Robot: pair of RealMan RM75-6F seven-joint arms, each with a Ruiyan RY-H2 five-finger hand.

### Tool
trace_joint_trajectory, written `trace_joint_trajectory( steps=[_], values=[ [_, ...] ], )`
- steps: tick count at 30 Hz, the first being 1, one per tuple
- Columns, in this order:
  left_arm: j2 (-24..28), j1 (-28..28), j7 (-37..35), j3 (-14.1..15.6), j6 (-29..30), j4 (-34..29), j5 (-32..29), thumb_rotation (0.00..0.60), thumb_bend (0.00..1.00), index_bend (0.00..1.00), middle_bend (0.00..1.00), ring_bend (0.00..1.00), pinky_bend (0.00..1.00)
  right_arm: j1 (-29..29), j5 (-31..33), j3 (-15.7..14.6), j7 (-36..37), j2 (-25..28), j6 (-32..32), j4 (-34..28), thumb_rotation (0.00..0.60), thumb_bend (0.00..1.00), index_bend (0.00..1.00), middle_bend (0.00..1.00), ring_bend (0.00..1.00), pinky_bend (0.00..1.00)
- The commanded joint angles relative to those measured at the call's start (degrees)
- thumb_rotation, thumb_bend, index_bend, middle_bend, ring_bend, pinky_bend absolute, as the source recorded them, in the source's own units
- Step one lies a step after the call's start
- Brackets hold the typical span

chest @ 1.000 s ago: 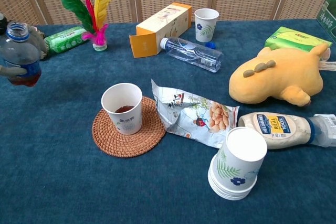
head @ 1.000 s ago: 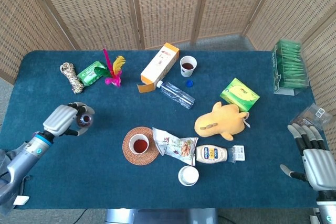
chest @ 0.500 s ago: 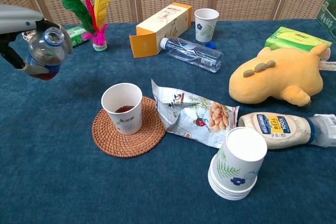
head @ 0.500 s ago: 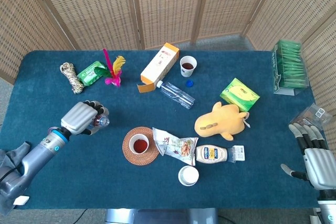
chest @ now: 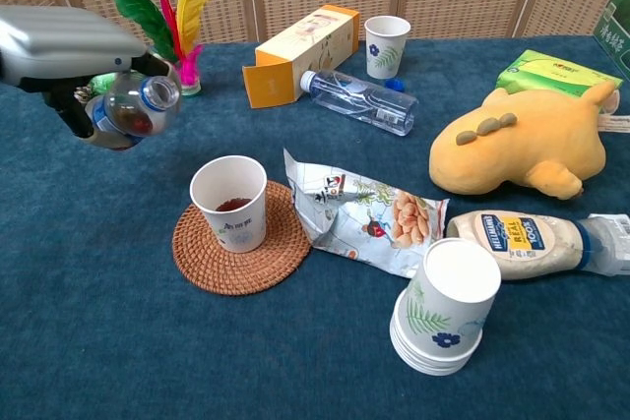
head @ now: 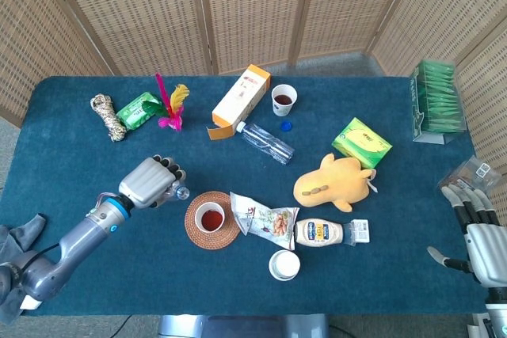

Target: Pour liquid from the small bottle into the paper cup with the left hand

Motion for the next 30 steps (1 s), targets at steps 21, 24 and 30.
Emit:
trace_joint_trajectory(
  steps=[21, 24, 30],
  values=[
    [-3.49, -7.04, 21.54, 2.73, 1.51, -3.36, -11.38, 0.600, 0.48, 0.55, 0.43, 0.28, 0.38, -0.12, -0.93, -0.24, 1.32, 0.36, 0.37, 0.18, 0.600, 0.00, 0.00, 0.00, 0.00, 0.00],
    [-3.76, -8.15, 23.38, 2.95, 1.39, -3.70, -12.93, 0.600, 0.48, 0.56, 0.43, 0.28, 0.38, -0.11, -0.99, -0.29, 1.27, 0.35, 0.32, 0.21, 0.600, 0.00, 0.00, 0.00, 0.00, 0.00],
    [-3.90, -10.02, 28.87, 4.14, 2.87, -4.18, -13.86, 0.600, 0.48, 0.56, 0.43, 0.28, 0.38, -0.02, -0.72, -0.18, 1.46, 0.34, 0.17, 0.34, 0.600, 0.00, 0.00, 0.00, 0.00, 0.00]
  ],
)
